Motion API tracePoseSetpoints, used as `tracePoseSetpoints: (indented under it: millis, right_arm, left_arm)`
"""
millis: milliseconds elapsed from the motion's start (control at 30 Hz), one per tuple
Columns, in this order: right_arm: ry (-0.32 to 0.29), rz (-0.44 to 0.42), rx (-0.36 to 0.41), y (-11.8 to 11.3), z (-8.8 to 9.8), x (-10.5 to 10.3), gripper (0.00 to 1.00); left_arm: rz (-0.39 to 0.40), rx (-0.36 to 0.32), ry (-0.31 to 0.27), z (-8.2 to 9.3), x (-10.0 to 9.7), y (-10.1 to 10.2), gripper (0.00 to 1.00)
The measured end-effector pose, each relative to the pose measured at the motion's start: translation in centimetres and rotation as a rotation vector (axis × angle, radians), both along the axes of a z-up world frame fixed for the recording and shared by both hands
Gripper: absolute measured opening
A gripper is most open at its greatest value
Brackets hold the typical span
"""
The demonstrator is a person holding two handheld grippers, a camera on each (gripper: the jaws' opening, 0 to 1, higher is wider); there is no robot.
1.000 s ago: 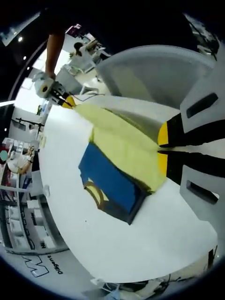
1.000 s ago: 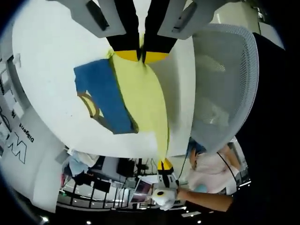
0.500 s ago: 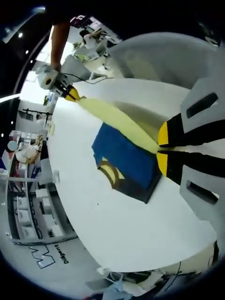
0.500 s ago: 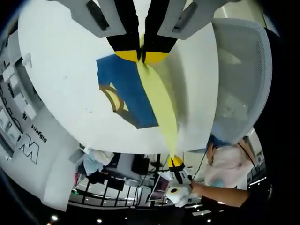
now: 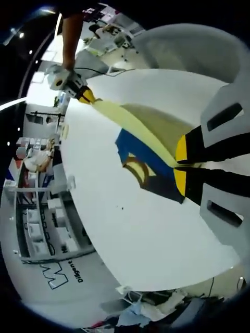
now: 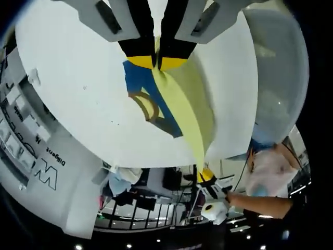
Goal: Fold the garment on the visible template until the final outline fits inside the template.
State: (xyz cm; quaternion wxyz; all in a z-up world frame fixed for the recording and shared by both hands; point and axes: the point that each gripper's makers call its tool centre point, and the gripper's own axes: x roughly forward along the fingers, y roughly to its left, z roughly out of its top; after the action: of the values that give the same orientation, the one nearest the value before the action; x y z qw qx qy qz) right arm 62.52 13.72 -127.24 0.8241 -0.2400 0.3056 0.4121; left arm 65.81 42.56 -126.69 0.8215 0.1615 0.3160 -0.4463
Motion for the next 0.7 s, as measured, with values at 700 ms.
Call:
tracePoseSetpoints:
  millis: [700]
  right_arm:
    - [0.015, -0.147, 0.019, -0.5, -1.9, 5.6, 0.0]
  left_arm:
    - [0.122, 0.026, -0.056, -2.1, 6.5, 0.2, 0.01]
